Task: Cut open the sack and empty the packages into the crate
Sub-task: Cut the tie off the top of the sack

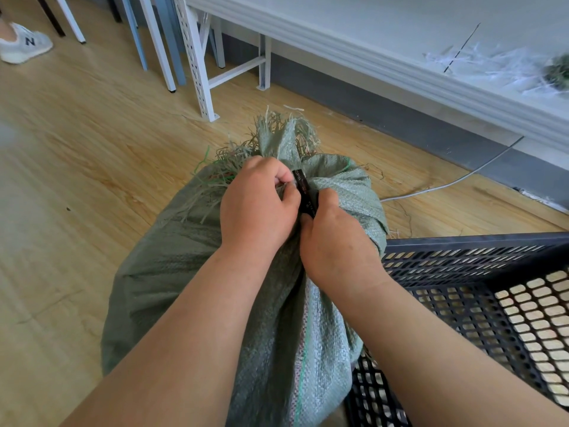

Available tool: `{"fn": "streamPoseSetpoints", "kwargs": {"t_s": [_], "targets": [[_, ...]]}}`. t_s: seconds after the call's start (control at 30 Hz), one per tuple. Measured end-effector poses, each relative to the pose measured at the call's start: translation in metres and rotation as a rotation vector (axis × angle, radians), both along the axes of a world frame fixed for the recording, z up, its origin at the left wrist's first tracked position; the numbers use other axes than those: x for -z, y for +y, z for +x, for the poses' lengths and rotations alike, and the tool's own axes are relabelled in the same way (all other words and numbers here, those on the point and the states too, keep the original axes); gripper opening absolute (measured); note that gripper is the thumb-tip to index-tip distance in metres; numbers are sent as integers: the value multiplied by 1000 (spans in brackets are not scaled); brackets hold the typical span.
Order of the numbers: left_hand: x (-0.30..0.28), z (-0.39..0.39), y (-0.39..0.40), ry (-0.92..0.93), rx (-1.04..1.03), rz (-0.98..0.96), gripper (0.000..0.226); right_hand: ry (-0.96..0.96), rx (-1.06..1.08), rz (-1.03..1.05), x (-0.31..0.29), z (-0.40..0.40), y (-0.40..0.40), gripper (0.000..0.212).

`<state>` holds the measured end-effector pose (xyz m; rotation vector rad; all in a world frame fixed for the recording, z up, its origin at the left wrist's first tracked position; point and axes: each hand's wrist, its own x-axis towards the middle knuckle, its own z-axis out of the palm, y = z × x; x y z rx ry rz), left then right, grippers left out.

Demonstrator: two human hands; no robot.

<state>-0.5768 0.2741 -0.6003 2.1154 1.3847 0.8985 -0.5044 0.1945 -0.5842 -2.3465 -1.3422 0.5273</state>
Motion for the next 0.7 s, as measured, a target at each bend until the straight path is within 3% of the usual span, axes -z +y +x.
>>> {"fn": "streamPoseSetpoints", "kwargs": {"t_s": [0.57, 0.7], "targets": [[-1, 2, -3, 14, 14, 10, 5, 39, -3, -16, 2, 2, 2, 12], [2, 0, 3, -69, -11, -11, 7, 98, -10, 22, 2, 5, 8, 11]]}}
